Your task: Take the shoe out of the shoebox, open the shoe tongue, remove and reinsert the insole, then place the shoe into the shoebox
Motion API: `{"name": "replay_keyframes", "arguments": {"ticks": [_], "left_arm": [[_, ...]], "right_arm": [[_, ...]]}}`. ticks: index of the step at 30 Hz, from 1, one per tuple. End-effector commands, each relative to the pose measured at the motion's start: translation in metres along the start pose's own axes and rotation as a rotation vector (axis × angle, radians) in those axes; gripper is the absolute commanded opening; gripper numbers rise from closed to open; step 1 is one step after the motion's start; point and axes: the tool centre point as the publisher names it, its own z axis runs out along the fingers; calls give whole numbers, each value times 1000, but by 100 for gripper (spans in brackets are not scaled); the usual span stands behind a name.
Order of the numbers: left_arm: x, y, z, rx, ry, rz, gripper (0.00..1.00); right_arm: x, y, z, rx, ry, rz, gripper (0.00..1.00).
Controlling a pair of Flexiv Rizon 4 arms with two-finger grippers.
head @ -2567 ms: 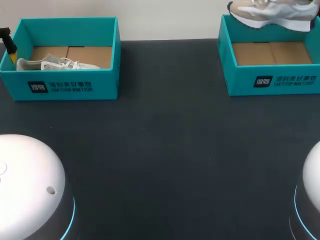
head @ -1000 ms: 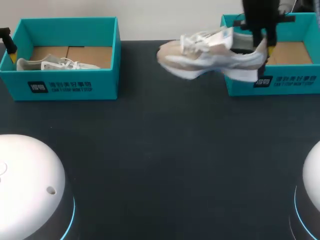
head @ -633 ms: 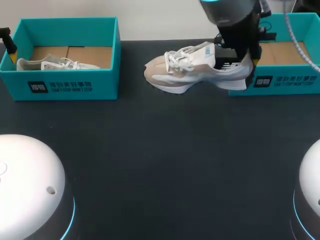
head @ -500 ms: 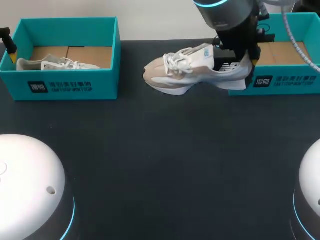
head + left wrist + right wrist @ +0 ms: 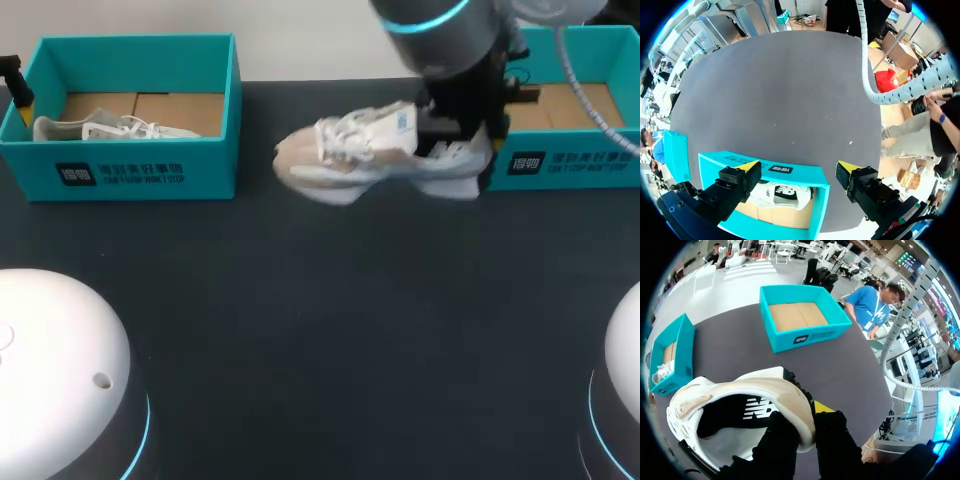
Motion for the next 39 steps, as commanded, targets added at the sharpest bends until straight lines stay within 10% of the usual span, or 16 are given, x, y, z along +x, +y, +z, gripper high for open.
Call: {"name": "replay_keyframes", "arguments": {"ticks": [1,21,39], "left_arm": [[0,-1,0,-3,1,0,100],[0,-1,0,-3,1,0,100],[0,-1,0,-3,1,0,100]], "right_arm": [[18,-39,8,-5,5,1,0],[64,-140,52,137,54,59,0],[64,-140,52,137,54,59,0]]}}
